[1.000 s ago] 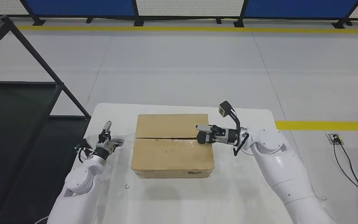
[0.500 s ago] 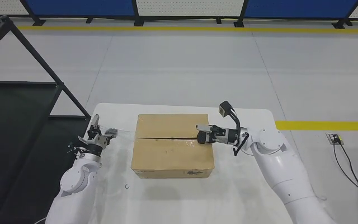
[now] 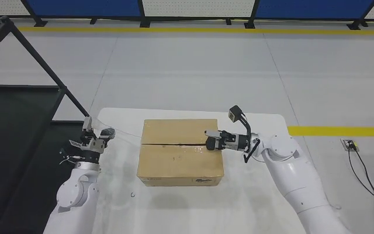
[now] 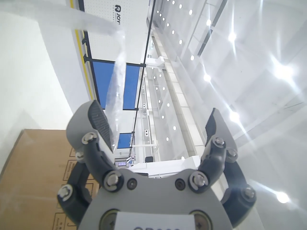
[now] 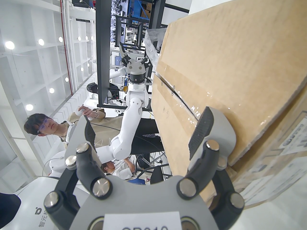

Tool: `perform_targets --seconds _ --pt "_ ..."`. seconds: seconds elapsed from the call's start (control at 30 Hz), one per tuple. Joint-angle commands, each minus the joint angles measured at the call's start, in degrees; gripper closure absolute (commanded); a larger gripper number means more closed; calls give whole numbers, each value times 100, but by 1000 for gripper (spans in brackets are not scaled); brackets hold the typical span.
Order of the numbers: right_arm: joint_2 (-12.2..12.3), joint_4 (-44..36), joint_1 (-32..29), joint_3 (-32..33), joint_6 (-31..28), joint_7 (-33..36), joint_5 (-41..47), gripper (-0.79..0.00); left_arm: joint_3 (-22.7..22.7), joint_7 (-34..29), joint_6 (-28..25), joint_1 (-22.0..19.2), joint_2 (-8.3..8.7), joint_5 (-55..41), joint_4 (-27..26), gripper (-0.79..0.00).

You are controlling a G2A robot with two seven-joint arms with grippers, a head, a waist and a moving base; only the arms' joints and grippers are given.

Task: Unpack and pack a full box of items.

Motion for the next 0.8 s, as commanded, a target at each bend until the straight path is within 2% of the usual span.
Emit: perform_targets --seconds 0.0,0.23,0.37,0.53,0.77 --pt "0 0 0 0 0 0 0 -785 -14 77 -45 118 -2 73 -242 -785" --pt "0 0 0 0 0 0 0 -785 -58 397 -114 477 -16 322 -954 -785" --pt "0 0 0 0 0 0 0 -785 -86 465 99 516 -13 431 -1014 -785" --pt "0 0 0 0 0 0 0 -785 -14 339 535 318 -8 516 -602 -785" --pt "0 0 0 0 0 0 0 -785 301 178 868 -101 -46 623 450 -785"
